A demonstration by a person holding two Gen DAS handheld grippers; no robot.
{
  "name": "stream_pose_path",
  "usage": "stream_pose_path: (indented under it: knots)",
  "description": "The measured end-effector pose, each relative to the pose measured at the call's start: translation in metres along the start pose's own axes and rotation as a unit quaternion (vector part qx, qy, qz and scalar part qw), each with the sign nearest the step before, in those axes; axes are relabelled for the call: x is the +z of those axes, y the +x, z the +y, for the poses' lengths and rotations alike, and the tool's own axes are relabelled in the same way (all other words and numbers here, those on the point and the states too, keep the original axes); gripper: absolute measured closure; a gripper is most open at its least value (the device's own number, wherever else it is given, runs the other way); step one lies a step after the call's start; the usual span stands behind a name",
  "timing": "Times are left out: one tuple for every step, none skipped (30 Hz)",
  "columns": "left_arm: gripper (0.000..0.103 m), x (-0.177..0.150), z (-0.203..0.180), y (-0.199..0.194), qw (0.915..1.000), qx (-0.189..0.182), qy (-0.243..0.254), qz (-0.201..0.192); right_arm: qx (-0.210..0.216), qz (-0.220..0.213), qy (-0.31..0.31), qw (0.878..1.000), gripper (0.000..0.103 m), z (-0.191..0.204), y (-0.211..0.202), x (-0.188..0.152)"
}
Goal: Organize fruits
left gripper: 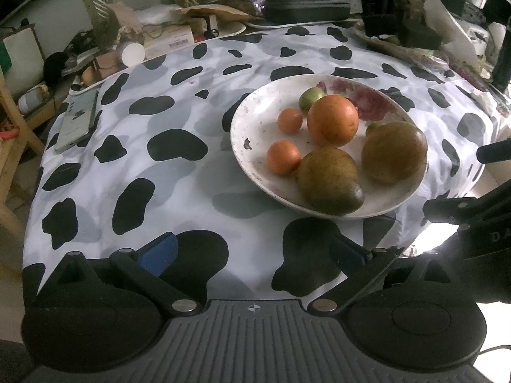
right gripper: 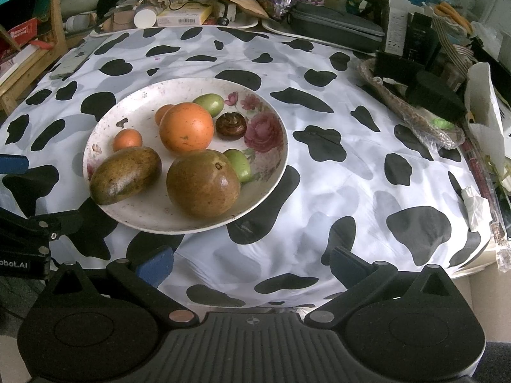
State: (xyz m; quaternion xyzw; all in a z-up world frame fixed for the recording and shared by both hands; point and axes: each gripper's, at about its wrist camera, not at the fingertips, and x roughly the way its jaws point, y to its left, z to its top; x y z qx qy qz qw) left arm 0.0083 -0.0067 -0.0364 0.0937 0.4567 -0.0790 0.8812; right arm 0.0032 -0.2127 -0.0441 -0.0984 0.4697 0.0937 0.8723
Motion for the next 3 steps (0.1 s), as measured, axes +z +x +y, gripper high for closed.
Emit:
stream_pose_path:
  knots:
    - [0.000,-0.0004,0.0005,-0.0004,1.0000,-0.001,-0.001,-0.001,0.000,0.000,0.000,1.000,0.000,0.0001,0.0001,-0.0002]
    - [0.000,-0.0001,0.0005,-0.0006,1.0000,-0.001,-0.001,-0.002,0.000,0.000,0.001,1.000,0.000,0.0002,0.0001,-0.0002]
    - [0.000,-0.0004,0.0010,-0.0008,1.0000,-0.003,-0.002,-0.002,0.000,0.000,0.001,1.000,0.000,0.0000,0.0000,0.0000]
